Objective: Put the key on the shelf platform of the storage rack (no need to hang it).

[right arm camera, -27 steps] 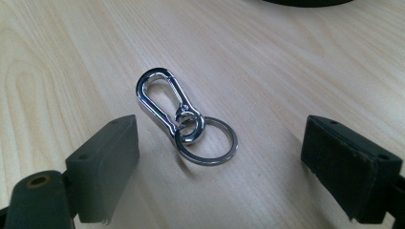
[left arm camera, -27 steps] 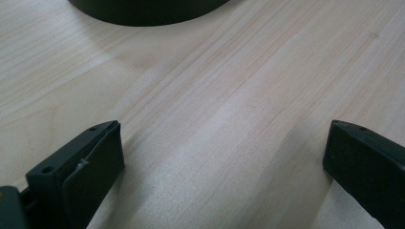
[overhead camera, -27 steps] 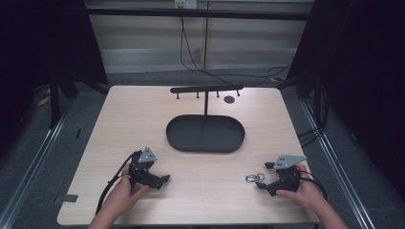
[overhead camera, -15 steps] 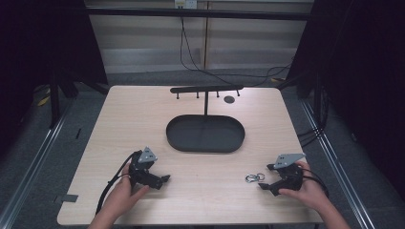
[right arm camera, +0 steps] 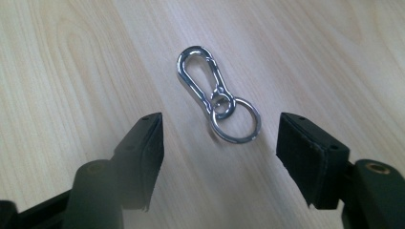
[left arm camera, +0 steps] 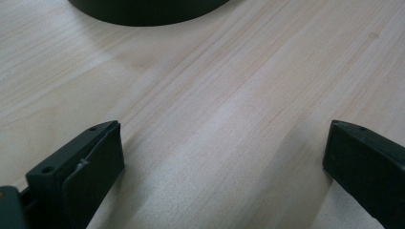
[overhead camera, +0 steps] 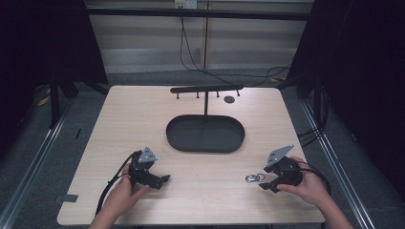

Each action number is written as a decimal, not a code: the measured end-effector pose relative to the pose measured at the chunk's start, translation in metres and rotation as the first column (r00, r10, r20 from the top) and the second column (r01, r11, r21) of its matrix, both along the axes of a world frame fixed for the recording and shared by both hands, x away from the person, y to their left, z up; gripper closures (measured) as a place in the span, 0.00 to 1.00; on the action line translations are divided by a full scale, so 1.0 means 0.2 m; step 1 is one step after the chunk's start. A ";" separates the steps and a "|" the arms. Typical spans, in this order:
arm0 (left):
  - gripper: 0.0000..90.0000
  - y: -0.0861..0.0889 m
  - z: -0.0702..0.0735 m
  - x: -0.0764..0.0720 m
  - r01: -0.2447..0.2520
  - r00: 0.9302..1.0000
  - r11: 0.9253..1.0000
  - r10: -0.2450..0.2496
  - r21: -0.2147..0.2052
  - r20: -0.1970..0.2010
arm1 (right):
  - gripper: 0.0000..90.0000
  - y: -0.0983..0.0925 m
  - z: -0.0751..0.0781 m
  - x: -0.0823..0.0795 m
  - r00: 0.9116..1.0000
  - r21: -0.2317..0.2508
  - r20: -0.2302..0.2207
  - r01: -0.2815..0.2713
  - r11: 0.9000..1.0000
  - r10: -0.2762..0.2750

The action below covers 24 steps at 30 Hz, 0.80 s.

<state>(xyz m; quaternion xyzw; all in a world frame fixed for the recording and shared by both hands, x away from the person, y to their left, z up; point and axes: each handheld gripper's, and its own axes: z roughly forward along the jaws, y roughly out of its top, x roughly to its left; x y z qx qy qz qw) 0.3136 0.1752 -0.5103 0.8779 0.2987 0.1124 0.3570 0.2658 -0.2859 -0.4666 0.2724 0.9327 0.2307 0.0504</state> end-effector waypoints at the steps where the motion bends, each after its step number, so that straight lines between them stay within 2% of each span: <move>1: 0.00 0.00 0.00 0.00 0.000 1.000 1.000 0.000 0.000 0.001 | 0.40 0.02 0.00 0.01 1.000 -0.023 -0.008 -0.008 1.000 0.008; 5: 0.00 0.00 0.00 0.00 0.000 1.000 1.000 0.000 0.000 0.000 | 0.44 0.07 0.01 0.03 0.999 -0.079 -0.019 -0.041 0.996 0.040; 9: 0.00 0.00 0.00 0.00 0.001 1.000 1.000 -0.001 -0.001 0.002 | 0.49 0.12 0.03 0.05 0.998 -0.102 -0.028 -0.051 0.993 0.048; 12: 0.00 0.00 0.00 0.00 -0.001 1.000 1.000 0.001 -0.001 0.000 | 0.50 0.13 0.03 0.06 0.997 -0.117 -0.033 -0.067 0.991 0.064; 14: 0.00 0.00 0.00 0.00 0.000 1.000 1.000 0.000 0.001 0.000 | 0.51 0.15 0.03 0.06 0.996 -0.144 -0.039 -0.084 0.986 0.080; 18: 0.00 0.00 0.00 0.00 0.001 1.000 1.000 -0.001 -0.001 0.002 | 0.52 0.17 0.05 0.06 0.995 -0.153 -0.042 -0.095 0.984 0.090; 21: 0.00 0.00 0.00 0.00 0.001 1.000 1.000 -0.001 -0.001 0.001 | 0.52 0.20 0.05 0.06 0.994 -0.190 -0.042 -0.111 0.976 0.105; 24: 0.00 0.00 0.00 0.00 0.000 1.000 1.000 0.000 0.000 0.000 | 0.53 0.23 0.06 0.06 0.991 -0.207 -0.045 -0.129 0.970 0.123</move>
